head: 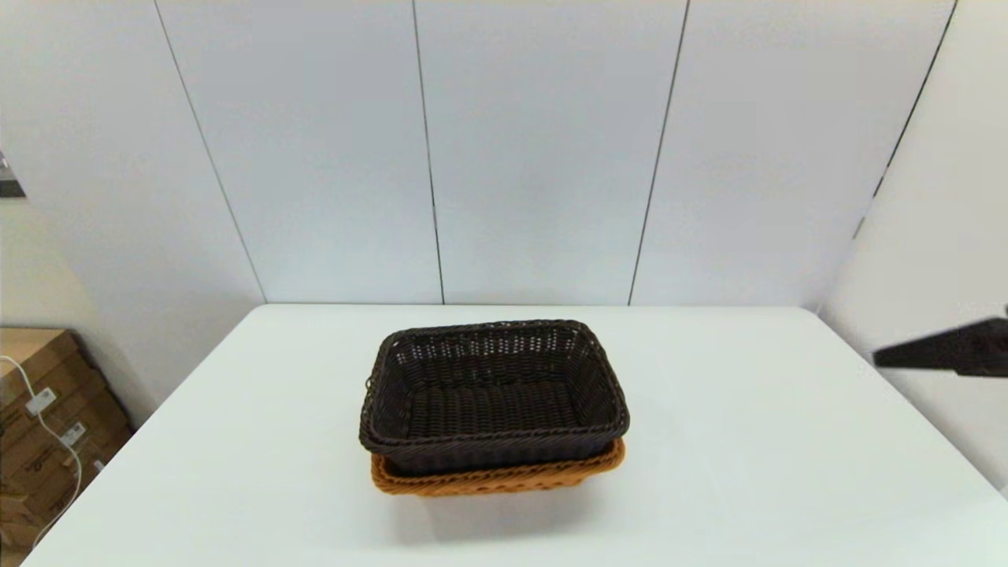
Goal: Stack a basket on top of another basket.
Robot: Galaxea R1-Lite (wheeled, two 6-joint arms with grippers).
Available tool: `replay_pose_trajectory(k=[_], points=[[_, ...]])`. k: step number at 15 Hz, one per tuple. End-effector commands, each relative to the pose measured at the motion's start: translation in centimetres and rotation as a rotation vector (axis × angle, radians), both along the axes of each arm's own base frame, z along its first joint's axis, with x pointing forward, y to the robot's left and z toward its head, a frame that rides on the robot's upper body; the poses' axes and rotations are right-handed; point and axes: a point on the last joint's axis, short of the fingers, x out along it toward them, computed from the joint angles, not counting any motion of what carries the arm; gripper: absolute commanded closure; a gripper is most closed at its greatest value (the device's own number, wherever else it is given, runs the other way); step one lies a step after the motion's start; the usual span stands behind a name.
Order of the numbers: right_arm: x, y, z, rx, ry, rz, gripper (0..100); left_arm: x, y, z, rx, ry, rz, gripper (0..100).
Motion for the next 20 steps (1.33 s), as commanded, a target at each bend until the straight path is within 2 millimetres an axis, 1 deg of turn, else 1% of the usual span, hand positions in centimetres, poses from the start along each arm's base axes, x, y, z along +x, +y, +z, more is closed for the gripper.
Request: replay_pose_trajectory(k=[1,3,6,10,13,15,17,20], points=[[-10.0,-1.0,-5.7,-0.145,-0.203,0.035,0,0.0,0.0,-0.1,0.0,0.004,0.0,0],[-11.4,-1.0,-7.2,-0.163,-0.211,0.027,0,0.0,0.0,-0.1,0.0,0.004,0.0,0],[-12.3,-1.0,-8.5,-0.182,-0.216,0.026,0,0.0,0.0,-0.1,0.0,0.004,0.0,0],[-13.8,-0.9,-11.5,-0.221,-0.362,-0.008,0,0.0,0.0,-0.1,0.0,0.004,0.0,0],[-14.3,-1.0,-12.3,-0.242,-0.377,-0.027,0,0.0,0.0,-0.1,0.0,0.004,0.0,0],[-15.0,-1.0,-13.4,-0.273,-0.424,-0.055,0,0.0,0.0,-0.1,0.0,0.004,0.0,0],[-15.8,-0.9,-15.0,-0.295,-0.493,-0.074,0,0.0,0.0,-0.1,0.0,0.004,0.0,0],[-15.2,-1.1,-16.1,-0.311,-0.523,-0.114,0,0.0,0.0,-0.1,0.0,0.004,0.0,0]])
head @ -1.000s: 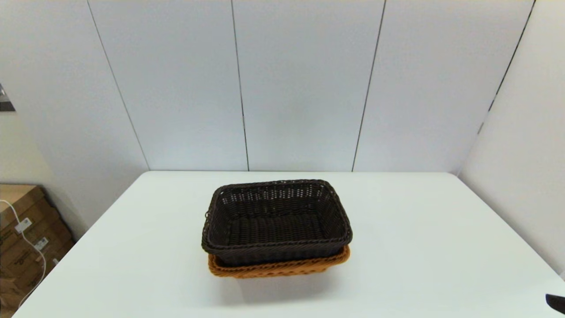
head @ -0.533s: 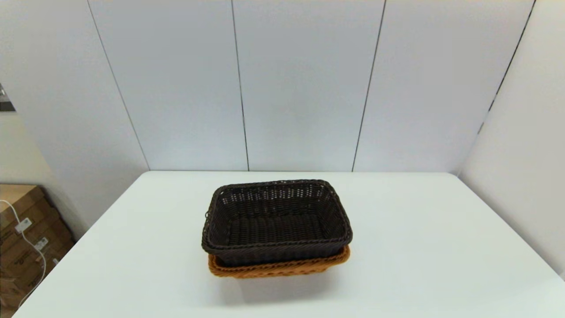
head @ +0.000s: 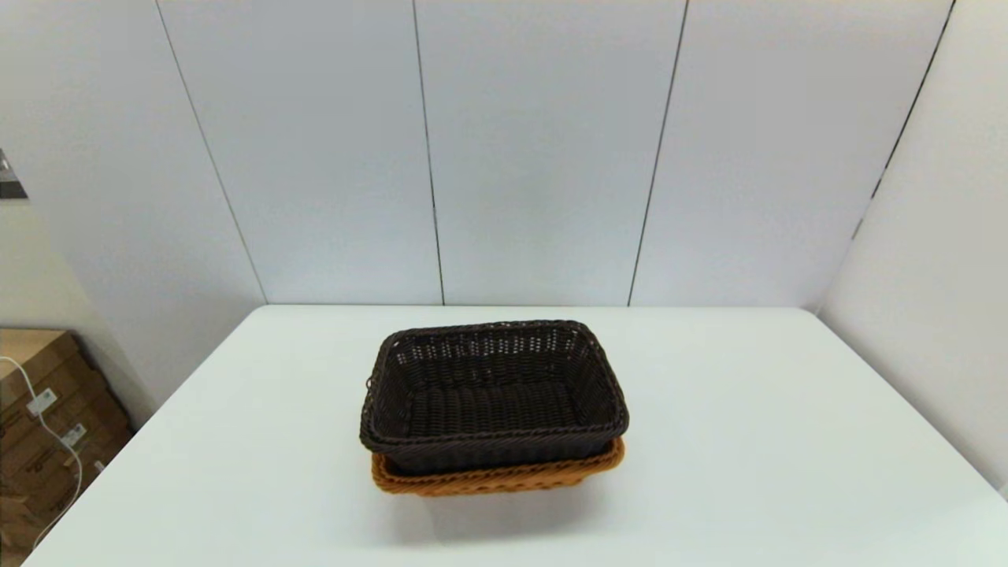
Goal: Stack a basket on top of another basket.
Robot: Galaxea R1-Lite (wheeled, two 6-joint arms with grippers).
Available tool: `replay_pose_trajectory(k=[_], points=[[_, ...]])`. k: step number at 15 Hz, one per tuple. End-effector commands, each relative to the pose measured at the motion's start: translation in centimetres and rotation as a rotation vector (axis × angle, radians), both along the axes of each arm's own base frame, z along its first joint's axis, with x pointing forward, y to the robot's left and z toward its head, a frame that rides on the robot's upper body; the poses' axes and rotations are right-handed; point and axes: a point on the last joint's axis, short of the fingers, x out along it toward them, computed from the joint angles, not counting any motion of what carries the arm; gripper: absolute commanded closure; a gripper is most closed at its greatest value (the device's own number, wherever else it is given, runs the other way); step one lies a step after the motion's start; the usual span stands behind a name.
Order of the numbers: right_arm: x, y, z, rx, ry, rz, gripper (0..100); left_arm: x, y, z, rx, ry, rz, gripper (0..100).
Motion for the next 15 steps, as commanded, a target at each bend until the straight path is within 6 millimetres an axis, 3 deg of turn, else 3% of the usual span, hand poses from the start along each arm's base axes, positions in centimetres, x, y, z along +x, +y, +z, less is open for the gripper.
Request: replay_pose_trajectory(k=[1,4,10,15], points=[[0.4,-0.1,-1.8,-0.021,-0.076,-0.035,0,0.0,0.0,-0.1,0.0,0.004,0.0,0],[0.7,-0.1,-2.8,-0.034,-0.074,-0.026,0,0.0,0.0,-0.1,0.0,0.004,0.0,0],[1.8,-0.2,-4.9,-0.121,-0.229,-0.007,0,0.0,0.0,-0.1,0.0,0.004,0.0,0],[1.8,-0.2,-5.0,-0.132,-0.224,0.004,0,0.0,0.0,-0.1,0.0,0.004,0.0,0]])
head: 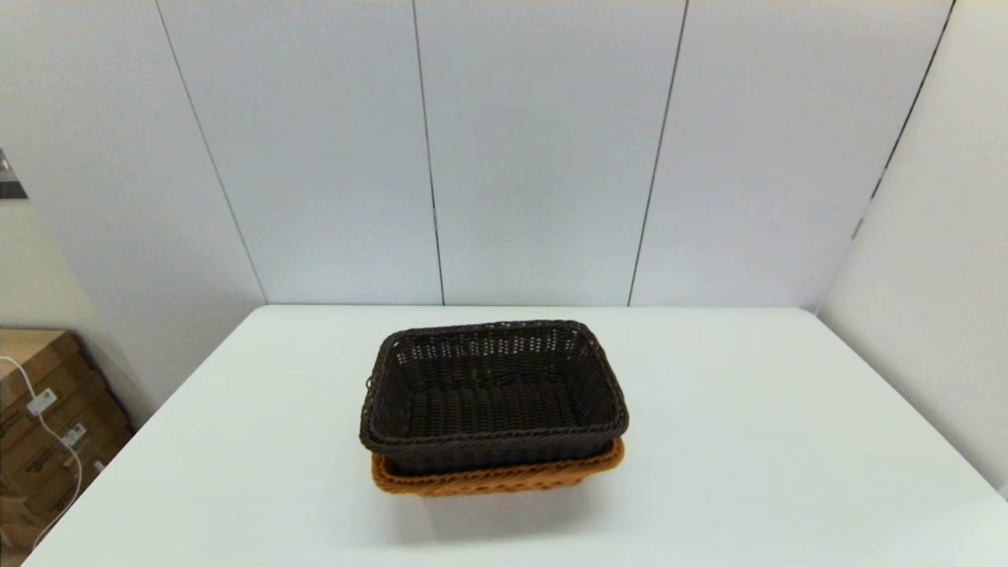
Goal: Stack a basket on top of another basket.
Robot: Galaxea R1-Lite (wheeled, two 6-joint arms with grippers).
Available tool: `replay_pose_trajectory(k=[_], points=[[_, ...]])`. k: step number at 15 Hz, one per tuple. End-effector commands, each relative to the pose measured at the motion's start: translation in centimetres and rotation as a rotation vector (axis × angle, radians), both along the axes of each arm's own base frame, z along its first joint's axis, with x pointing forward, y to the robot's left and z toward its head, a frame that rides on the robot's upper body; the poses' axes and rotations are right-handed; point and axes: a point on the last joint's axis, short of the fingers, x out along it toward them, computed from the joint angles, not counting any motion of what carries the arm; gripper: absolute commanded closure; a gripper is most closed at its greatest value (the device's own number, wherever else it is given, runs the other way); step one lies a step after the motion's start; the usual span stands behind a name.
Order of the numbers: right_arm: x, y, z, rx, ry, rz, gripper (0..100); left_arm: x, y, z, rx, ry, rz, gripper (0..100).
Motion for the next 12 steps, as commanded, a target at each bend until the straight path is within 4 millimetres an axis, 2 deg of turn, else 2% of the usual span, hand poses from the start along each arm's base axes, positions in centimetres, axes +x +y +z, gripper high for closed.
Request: replay_pose_trajectory(k=[1,5,7,12], points=[[0.1,0.0,-0.1,-0.011,0.009,0.002,0,0.0,0.0,-0.1,0.0,0.004,0.0,0],[-0.2,0.0,-0.2,-0.016,0.001,0.07,0,0.0,0.0,-0.1,0.0,0.004,0.0,0],[-1.1,0.0,-0.3,-0.032,-0.043,0.086,0,0.0,0.0,-0.1,0.0,0.004,0.0,0],[-2.3,-0.1,-1.1,-0.04,-0.132,0.025,0,0.0,0.0,-0.1,0.0,0.004,0.0,0]])
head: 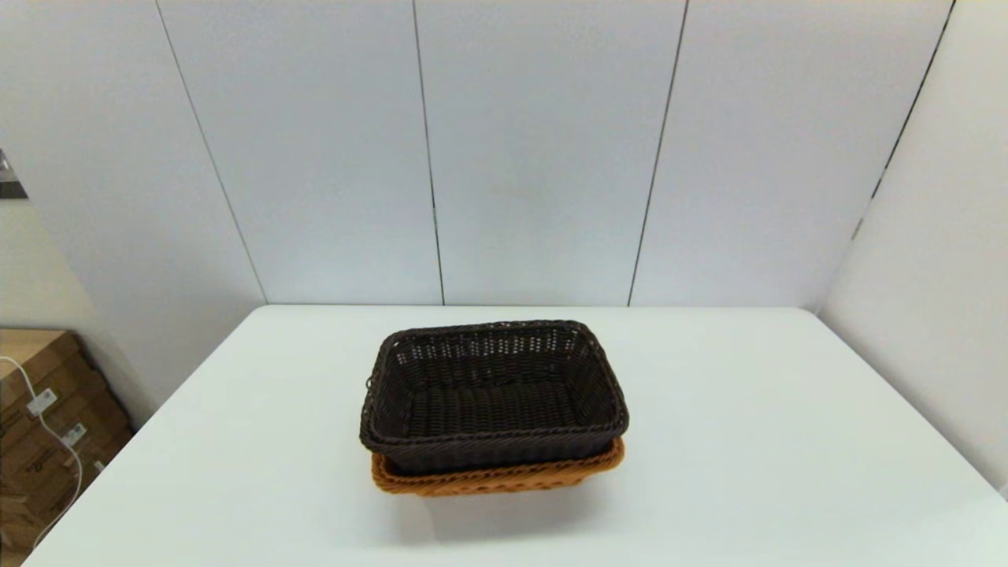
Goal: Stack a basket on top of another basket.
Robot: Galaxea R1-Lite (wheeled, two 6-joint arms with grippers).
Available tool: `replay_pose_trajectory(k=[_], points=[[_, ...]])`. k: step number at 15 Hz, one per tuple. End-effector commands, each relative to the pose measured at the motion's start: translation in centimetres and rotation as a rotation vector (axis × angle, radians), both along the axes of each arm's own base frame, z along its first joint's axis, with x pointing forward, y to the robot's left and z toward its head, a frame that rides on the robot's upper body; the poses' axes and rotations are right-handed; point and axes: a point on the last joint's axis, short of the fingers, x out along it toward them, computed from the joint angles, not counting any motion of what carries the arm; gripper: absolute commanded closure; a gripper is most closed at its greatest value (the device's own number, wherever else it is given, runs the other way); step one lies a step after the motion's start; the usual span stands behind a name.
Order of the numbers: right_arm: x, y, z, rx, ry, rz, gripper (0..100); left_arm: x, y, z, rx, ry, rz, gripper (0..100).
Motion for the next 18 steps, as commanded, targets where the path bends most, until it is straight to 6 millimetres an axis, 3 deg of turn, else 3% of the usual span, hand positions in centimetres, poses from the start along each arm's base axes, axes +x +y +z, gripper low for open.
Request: replay_pose_trajectory(k=[1,18], points=[[-1.18,-0.04,-0.48,-0.005,-0.129,-0.024,0,0.03,0.0,-0.08,0.0,0.004,0.0,0],[-1.18,-0.04,-0.43,0.004,-0.142,-0.022,0,0.03,0.0,-0.08,0.0,0.004,0.0,0]])
